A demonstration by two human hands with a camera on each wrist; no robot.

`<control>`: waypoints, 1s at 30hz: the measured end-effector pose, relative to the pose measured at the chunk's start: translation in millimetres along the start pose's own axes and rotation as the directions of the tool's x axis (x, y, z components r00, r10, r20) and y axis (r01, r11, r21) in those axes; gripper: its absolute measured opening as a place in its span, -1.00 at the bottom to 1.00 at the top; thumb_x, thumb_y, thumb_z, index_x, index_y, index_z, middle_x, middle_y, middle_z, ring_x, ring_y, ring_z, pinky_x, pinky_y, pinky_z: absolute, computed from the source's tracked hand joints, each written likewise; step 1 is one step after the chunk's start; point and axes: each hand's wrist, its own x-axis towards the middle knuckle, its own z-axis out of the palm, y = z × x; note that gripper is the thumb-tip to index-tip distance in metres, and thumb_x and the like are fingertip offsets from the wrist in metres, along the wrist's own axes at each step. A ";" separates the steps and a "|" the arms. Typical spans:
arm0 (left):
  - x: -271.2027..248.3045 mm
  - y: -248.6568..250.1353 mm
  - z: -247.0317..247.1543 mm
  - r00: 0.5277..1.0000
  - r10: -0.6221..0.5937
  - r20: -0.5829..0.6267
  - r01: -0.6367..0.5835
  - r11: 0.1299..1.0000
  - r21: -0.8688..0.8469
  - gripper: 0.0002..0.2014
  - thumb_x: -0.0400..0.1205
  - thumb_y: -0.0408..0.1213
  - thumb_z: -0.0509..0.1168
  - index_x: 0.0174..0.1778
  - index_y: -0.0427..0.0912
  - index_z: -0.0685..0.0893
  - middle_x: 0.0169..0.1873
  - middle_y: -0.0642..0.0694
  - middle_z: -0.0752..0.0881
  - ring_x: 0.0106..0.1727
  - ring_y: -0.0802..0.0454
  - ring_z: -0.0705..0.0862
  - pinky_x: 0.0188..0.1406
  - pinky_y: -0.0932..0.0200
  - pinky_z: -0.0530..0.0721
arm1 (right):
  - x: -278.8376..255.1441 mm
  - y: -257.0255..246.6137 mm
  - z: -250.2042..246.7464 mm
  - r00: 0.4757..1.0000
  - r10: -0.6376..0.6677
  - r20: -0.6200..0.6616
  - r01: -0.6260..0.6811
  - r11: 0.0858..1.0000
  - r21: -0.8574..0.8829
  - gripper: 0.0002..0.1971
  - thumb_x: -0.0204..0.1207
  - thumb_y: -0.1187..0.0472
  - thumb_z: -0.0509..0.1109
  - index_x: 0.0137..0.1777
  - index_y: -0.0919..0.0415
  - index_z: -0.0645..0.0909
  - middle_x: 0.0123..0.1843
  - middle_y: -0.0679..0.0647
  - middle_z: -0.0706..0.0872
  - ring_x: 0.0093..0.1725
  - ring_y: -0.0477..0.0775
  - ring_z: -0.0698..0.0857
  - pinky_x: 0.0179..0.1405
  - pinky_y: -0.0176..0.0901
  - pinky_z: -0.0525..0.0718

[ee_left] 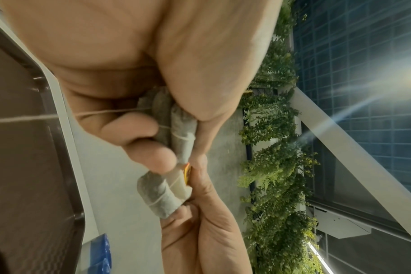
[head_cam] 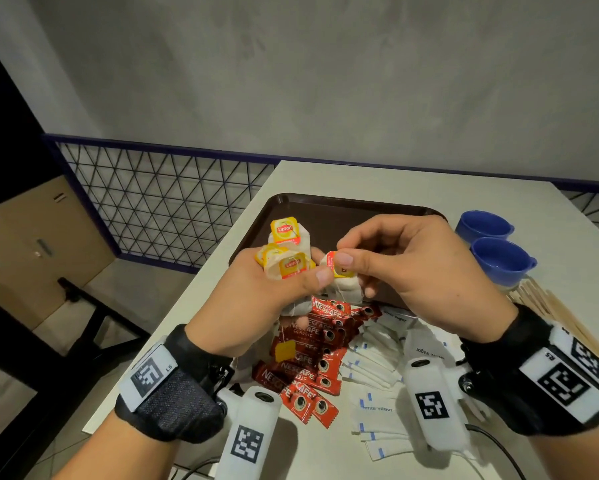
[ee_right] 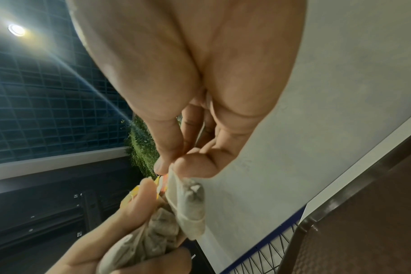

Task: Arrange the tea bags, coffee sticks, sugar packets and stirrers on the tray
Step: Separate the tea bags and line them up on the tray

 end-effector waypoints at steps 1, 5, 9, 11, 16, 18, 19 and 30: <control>0.1 0.6 1.2 1.000 0.001 -0.015 -0.001 1.000 0.001 -0.94 0.63 -0.25 0.53 -0.03 -0.11 0.81 -0.16 -0.19 0.83 -0.23 0.00 0.78 -0.35 0.12 0.72 | -0.1 0.0 0.2 1.000 -0.002 0.003 0.002 1.000 0.002 -0.84 0.46 0.18 0.61 0.02 0.18 0.85 -0.17 0.16 0.87 -0.36 0.08 0.78 -0.31 -0.22 0.83; 0.4 0.1 4.5 0.995 0.009 -0.104 -0.009 1.000 -0.003 -0.93 0.66 -0.31 0.45 -0.03 -0.23 0.75 -0.30 -0.14 0.80 -0.44 0.10 0.72 -0.55 0.27 0.57 | -0.1 0.8 2.5 1.000 -0.023 -0.015 0.023 1.000 0.006 -0.83 0.57 0.15 0.51 0.10 0.10 0.85 -0.17 0.14 0.88 -0.20 0.18 0.85 -0.16 -0.19 0.86; 2.4 -2.5 0.1 0.980 0.037 -0.196 -0.038 0.999 -0.001 -0.90 0.62 -0.29 0.49 -0.03 -0.25 0.80 -0.20 -0.23 0.85 -0.33 0.01 0.79 -0.45 0.29 0.63 | -0.1 5.2 2.1 0.989 -0.101 -0.108 0.094 0.993 -0.066 -0.92 0.62 0.16 0.51 0.04 0.04 0.82 -0.11 0.04 0.83 -0.12 0.10 0.79 -0.13 -0.10 0.82; 2.9 -2.5 -1.7 0.976 0.049 -0.213 -0.049 0.999 0.003 -0.88 0.61 -0.30 0.50 -0.01 -0.26 0.81 -0.13 -0.27 0.86 -0.20 -0.05 0.84 -0.30 0.25 0.70 | -0.1 5.3 1.0 0.990 -0.100 -0.101 0.093 0.993 -0.074 -0.91 0.53 0.12 0.58 0.00 0.06 0.80 -0.12 0.03 0.81 -0.10 0.13 0.76 -0.13 -0.13 0.76; 2.1 -0.7 -0.8 0.976 0.044 -0.213 -0.044 0.999 0.006 -0.89 0.57 -0.23 0.53 -0.05 -0.15 0.85 -0.11 -0.33 0.86 -0.12 -0.26 0.83 -0.32 0.13 0.72 | -1.0 2.1 3.9 0.998 -0.056 -0.039 0.050 0.990 -0.135 -0.86 0.40 0.11 0.69 -0.10 0.08 0.82 -0.16 0.06 0.83 -0.12 0.17 0.79 -0.08 -0.06 0.82; 0.9 0.0 0.1 0.977 0.028 -0.211 -0.028 1.000 0.004 -0.88 0.59 -0.23 0.53 -0.04 -0.18 0.84 -0.13 -0.36 0.85 -0.17 -0.30 0.77 -0.42 0.16 0.66 | -1.0 2.7 4.4 0.998 -0.053 -0.042 0.046 0.986 -0.158 -0.88 0.41 0.12 0.69 -0.12 0.07 0.83 -0.16 0.04 0.85 -0.12 0.12 0.80 -0.06 -0.07 0.82; 0.6 0.2 0.4 0.978 0.024 -0.207 -0.022 1.000 0.013 -0.88 0.59 -0.24 0.53 -0.03 -0.21 0.83 -0.14 -0.37 0.84 -0.17 -0.28 0.77 -0.44 0.17 0.65 | -0.9 3.1 4.1 0.998 -0.050 -0.047 0.042 0.986 -0.160 -0.89 0.42 0.12 0.69 -0.12 0.06 0.83 -0.16 0.02 0.85 -0.13 0.09 0.80 -0.06 -0.11 0.82; -3.8 7.5 6.0 0.991 -0.018 -0.136 0.036 0.991 0.126 -0.85 0.60 -0.33 0.52 0.05 -0.26 0.86 -0.16 -0.22 0.89 -0.15 -0.11 0.88 -0.25 0.00 0.79 | -2.3 0.3 1.5 0.999 -0.036 -0.015 0.034 0.992 -0.122 -0.87 0.43 0.20 0.69 -0.07 -0.02 0.88 -0.15 0.08 0.85 -0.13 0.17 0.79 -0.07 -0.09 0.80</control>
